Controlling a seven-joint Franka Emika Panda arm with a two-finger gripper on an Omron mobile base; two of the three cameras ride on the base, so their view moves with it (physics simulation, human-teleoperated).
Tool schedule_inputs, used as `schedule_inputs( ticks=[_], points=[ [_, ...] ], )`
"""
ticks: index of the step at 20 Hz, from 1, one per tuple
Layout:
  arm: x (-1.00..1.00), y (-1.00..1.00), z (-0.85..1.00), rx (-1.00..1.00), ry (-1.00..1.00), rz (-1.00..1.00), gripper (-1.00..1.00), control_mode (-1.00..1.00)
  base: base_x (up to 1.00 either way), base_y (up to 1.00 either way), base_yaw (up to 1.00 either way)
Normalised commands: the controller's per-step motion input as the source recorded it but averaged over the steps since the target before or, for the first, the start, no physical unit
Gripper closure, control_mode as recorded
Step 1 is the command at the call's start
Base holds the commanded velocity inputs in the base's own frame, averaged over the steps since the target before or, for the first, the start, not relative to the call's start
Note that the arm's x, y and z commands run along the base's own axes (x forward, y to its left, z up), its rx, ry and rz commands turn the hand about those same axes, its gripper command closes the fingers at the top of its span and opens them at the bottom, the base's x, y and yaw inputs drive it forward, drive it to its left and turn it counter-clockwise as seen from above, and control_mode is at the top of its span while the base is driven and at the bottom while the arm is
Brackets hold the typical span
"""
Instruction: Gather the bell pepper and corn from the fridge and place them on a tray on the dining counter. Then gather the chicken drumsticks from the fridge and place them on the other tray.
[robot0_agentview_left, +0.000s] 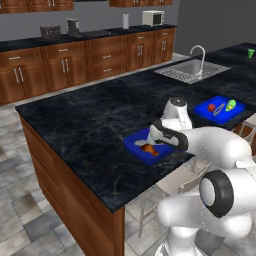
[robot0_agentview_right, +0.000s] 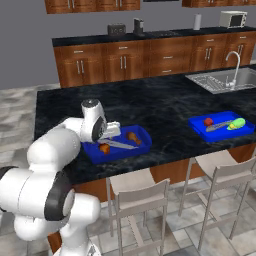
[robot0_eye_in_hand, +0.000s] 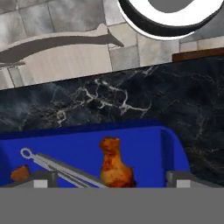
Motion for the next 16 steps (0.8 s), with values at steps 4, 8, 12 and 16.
schedule_inputs(
  ticks=[4,8,12,16],
  points=[
    [-0.98,-0.35,1.00,0.00,-0.26,-0.14,-1.00,-1.00,0.00,0.00,0.00],
    [-1.00,-0.40,1.00,0.00,-0.22,-0.14,-1.00,-1.00,0.00,0.00,0.00],
    [-1.00,-0.35,0.95,0.00,-0.21,-0.14,-1.00,-1.00,0.00,0.00,0.00],
    [-1.00,-0.25,0.85,0.00,-0.16,-0.08,-1.00,-1.00,0.00,0.00,0.00]
  ],
)
